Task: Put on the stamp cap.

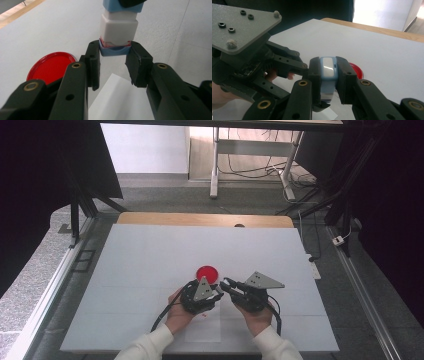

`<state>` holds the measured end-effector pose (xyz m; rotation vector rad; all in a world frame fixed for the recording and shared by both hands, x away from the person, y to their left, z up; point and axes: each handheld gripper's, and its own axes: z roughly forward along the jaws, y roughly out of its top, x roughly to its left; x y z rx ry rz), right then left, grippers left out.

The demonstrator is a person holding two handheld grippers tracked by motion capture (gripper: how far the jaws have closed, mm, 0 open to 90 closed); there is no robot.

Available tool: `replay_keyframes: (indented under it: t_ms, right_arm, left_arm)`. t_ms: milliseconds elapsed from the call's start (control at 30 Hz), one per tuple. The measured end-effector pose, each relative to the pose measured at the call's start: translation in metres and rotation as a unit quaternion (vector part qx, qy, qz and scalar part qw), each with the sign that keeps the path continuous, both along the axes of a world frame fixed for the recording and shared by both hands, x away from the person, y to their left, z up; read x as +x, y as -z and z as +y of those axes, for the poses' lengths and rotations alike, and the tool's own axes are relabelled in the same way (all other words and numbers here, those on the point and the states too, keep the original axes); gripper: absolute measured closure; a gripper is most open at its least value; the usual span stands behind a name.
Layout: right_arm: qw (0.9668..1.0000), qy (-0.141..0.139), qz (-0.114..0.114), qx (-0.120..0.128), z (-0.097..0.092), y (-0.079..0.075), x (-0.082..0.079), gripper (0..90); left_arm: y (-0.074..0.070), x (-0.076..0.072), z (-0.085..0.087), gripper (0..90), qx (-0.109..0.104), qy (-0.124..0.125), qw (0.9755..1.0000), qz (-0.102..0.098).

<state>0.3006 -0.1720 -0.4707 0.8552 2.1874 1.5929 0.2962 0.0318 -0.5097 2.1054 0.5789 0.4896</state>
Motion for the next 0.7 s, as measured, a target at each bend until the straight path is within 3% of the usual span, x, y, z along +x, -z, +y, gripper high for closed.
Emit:
replay_keyframes:
  t_ms: [700]
  right_arm:
    - [0.9998,0.017,0.013,0.001,0.0021,0.0002,-0.0011,74.5]
  left_arm:
    - [0.0003,-0.0029,-0.0012,64.0,0.011,-0.008,0.9997,-0.022]
